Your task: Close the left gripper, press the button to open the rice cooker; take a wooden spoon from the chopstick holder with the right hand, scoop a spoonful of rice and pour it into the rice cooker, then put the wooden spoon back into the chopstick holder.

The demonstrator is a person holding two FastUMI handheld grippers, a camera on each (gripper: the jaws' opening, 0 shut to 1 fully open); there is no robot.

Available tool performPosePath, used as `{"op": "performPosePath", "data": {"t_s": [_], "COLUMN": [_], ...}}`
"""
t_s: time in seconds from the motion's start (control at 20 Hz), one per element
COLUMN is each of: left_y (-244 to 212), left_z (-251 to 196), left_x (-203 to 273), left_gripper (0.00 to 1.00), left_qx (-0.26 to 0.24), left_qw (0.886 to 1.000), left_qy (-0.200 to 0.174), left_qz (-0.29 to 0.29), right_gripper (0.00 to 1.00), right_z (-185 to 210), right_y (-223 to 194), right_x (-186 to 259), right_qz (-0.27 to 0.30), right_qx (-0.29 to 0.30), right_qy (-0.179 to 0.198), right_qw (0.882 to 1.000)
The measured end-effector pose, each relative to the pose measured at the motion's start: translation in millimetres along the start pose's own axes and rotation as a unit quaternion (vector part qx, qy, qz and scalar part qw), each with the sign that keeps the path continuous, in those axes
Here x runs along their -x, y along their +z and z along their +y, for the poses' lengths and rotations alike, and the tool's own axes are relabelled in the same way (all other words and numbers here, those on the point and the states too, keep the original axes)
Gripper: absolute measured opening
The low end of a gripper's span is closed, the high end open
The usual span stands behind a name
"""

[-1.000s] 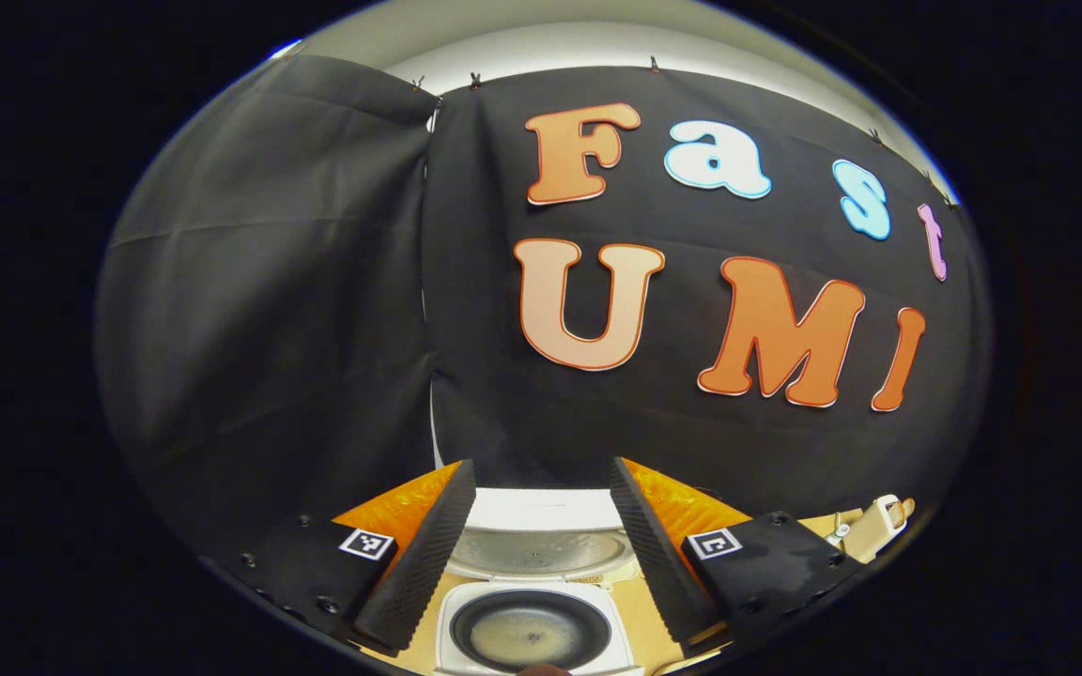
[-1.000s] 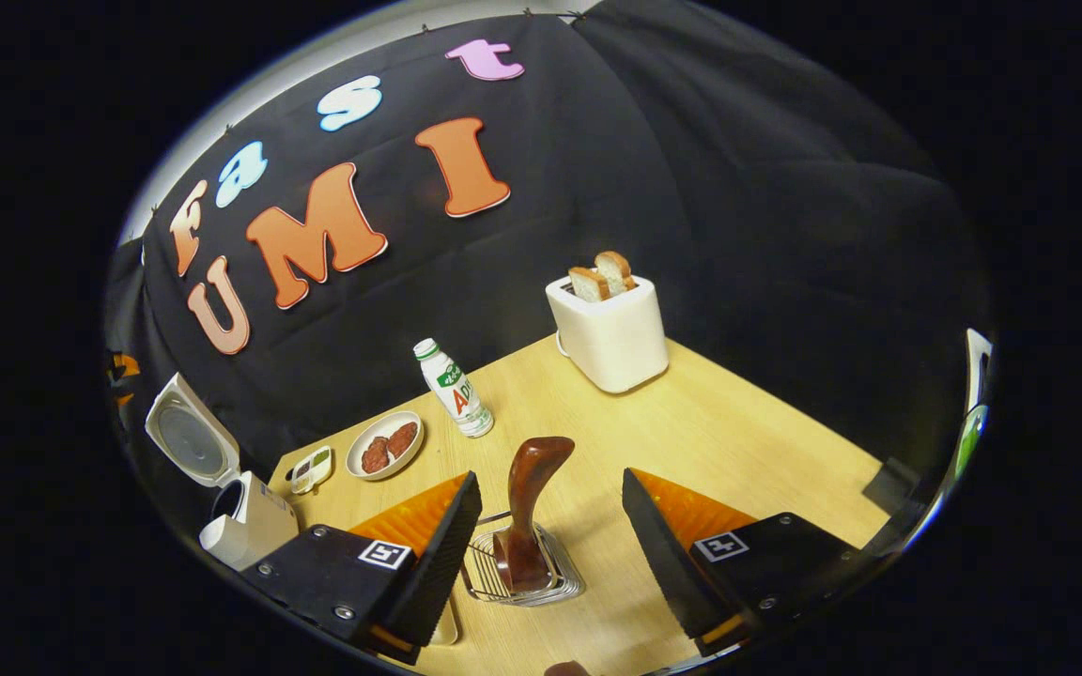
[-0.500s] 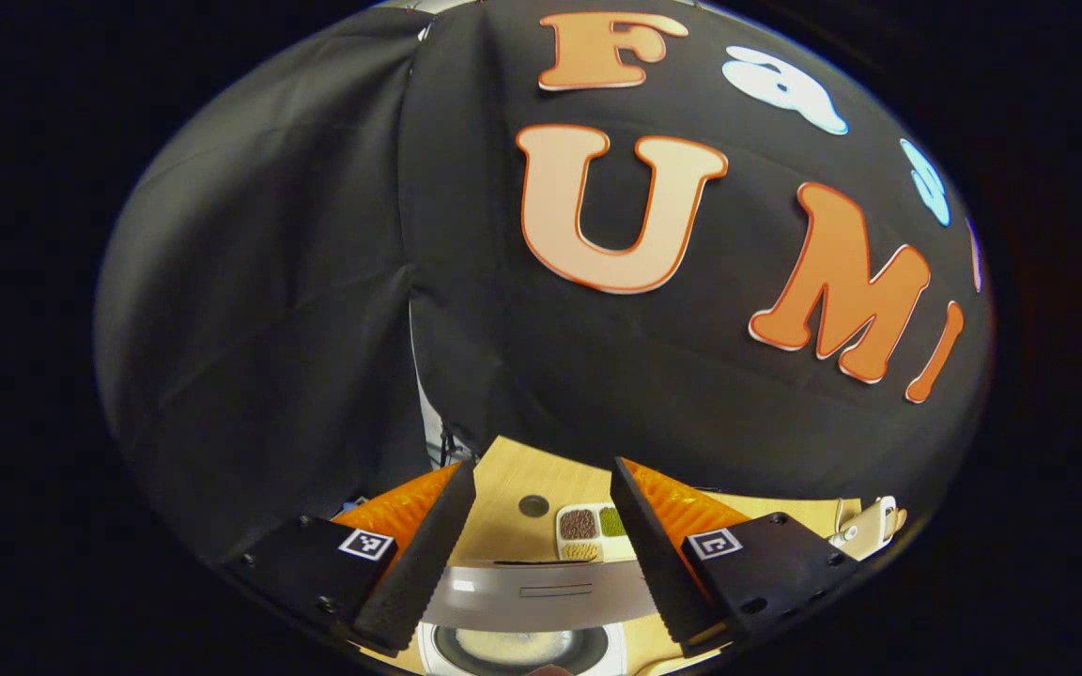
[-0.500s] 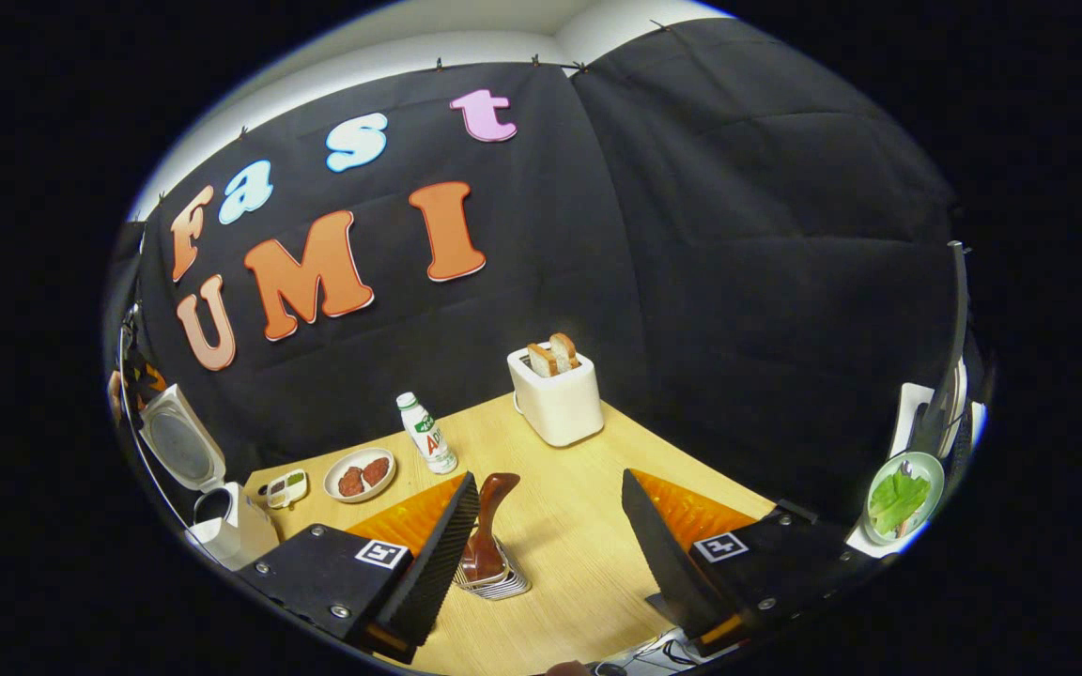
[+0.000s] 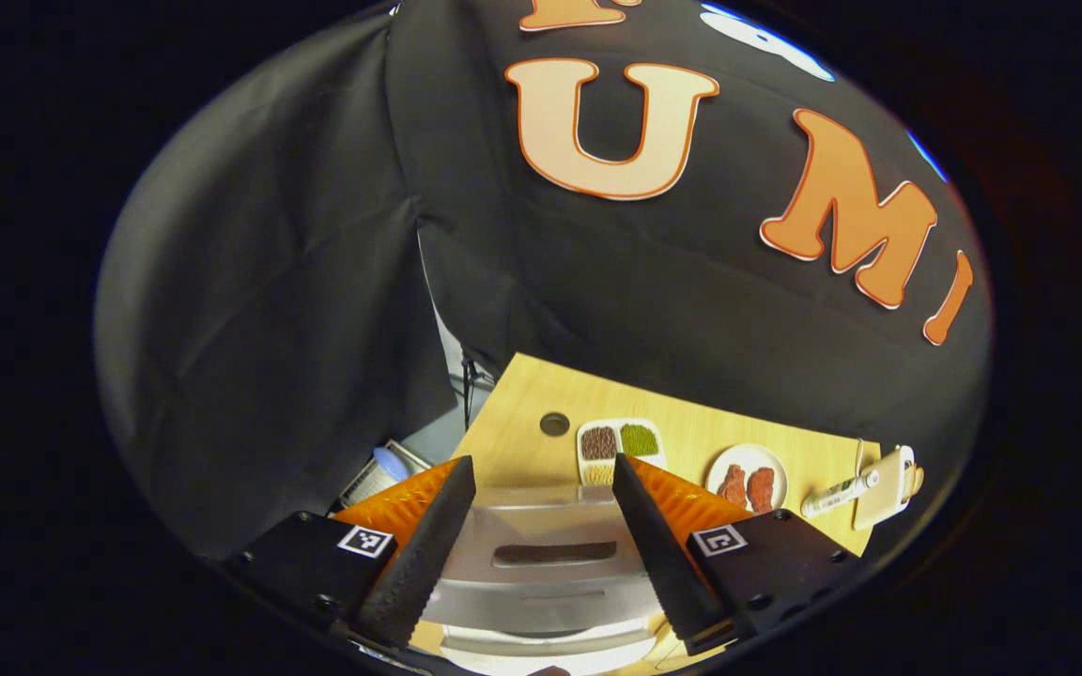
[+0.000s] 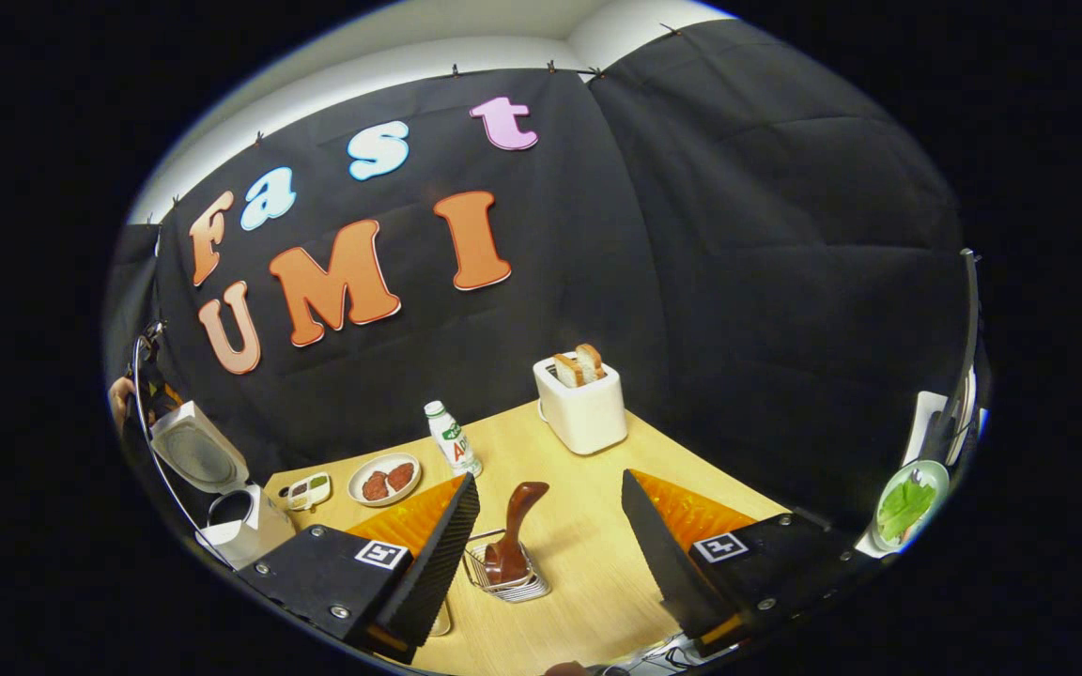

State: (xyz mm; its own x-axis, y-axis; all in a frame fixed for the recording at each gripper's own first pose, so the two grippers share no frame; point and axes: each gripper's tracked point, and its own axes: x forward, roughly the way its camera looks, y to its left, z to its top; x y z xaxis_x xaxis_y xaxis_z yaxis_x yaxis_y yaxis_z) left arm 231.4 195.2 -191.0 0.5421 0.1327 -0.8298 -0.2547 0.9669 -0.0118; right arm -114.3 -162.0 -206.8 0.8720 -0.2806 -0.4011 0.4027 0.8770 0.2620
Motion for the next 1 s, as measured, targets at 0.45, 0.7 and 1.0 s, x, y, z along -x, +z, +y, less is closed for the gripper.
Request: {"op": "performPosePath", "data": {"t_s": [0.45,0.7,1.0], "left_y": [-172,-221,-237], "left_z": [-9,-16,-25], "left_x": [22,4,22], "left_gripper": [1.0,1.0,0.99], "left_qx": [-0.019,-0.028,-0.013], "left_qw": [0.993,0.993,0.991], "left_qy": [-0.004,0.009,0.016], "left_qz": [0.116,0.119,0.134], "right_gripper": [0.95,0.95,0.95], "right_z": [42,60,85], "right_y": [-2,-3,9], "right_x": [-18,-17,-15], "right_qz": [0.011,0.014,0.003], "right_qx": [0.038,0.059,0.078], "right_qy": [0.077,0.108,0.136], "right_qw": [0.996,0.992,0.988]}}
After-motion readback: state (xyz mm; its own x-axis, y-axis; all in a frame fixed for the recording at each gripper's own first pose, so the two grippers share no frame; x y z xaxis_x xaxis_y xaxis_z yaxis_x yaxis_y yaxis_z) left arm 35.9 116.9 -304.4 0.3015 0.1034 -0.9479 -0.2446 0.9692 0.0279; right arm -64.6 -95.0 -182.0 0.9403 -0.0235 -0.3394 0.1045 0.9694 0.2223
